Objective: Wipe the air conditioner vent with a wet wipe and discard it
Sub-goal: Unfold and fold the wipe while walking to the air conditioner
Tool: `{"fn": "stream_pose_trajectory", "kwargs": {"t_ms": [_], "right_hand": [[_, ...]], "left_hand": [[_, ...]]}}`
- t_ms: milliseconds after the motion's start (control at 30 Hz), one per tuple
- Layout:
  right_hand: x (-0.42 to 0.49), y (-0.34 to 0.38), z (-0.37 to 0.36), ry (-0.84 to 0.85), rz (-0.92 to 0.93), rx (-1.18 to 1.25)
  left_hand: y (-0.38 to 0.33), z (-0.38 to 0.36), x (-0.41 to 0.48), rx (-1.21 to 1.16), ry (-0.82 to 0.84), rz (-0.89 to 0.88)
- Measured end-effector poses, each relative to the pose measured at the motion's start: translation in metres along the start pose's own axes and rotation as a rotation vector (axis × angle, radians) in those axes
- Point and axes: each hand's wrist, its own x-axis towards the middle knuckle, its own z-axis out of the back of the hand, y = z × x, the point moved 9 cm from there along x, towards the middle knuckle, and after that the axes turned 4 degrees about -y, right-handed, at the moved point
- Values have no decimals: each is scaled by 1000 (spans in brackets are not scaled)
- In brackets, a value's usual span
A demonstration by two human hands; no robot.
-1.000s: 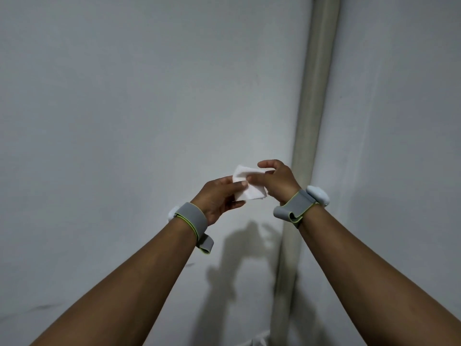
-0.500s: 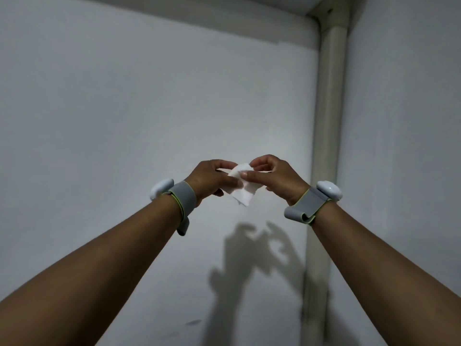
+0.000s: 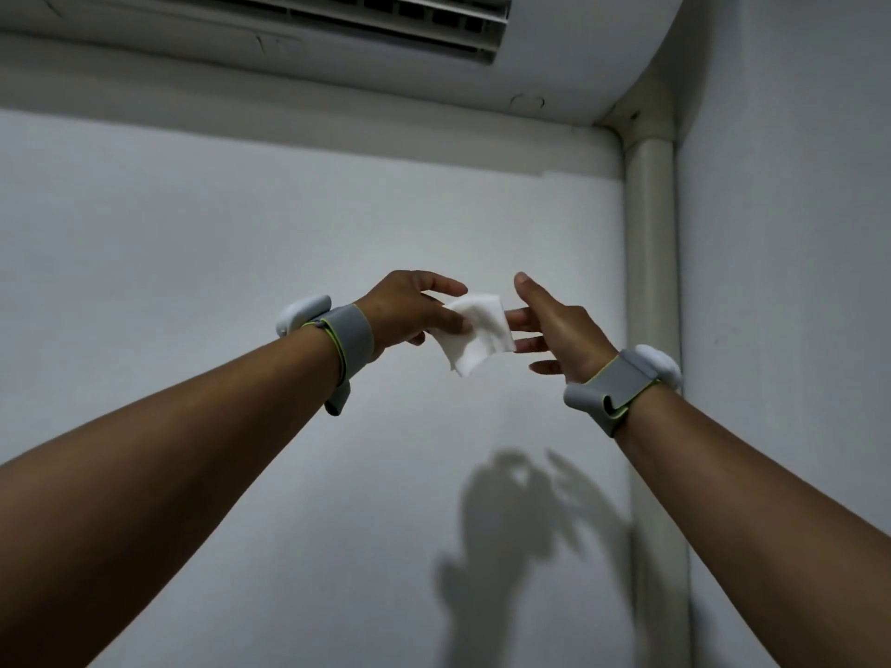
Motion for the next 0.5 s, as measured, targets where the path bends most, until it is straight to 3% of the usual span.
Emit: {"fn": "stream_pose_trajectory", "kwargs": {"t_ms": [500], "right_hand": [[24,58,-17,169,-186,224]], "left_hand": [[-73,36,15,243,-56,-200]]}}
